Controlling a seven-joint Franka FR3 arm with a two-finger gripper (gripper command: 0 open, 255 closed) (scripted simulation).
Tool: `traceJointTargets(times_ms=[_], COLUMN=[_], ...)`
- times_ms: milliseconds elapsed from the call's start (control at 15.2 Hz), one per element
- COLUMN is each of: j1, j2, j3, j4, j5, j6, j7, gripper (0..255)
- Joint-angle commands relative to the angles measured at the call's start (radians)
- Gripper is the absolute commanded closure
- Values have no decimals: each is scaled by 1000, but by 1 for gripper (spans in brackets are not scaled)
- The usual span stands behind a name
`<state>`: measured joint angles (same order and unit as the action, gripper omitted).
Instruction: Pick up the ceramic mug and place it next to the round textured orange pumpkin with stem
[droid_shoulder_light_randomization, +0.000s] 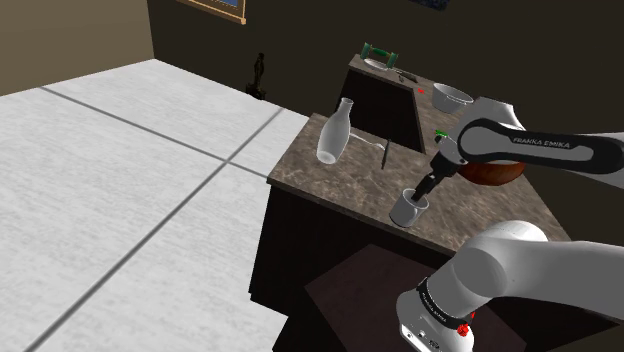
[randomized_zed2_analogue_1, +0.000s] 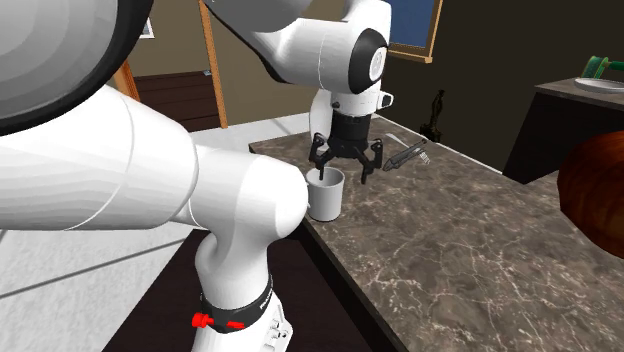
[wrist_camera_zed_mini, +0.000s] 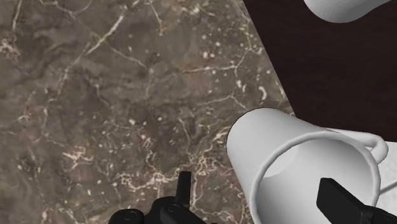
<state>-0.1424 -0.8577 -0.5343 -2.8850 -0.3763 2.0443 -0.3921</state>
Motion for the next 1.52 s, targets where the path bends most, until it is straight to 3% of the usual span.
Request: traceJointTargets(times_ms=[0,198,726,792,1452], j1=[-4,-5,-5,-5,-4], j2=[14,39,39,39,28], j3=[-13,-28,-28,-28,-21], j4=[-20,-43,-43,-43,-35], j5=[-11,-24,-24,-24,-19], j6=[34,82,81,81,63], j7=[-2,-1,-1,-1,-1], gripper=[0,0,0,255,255])
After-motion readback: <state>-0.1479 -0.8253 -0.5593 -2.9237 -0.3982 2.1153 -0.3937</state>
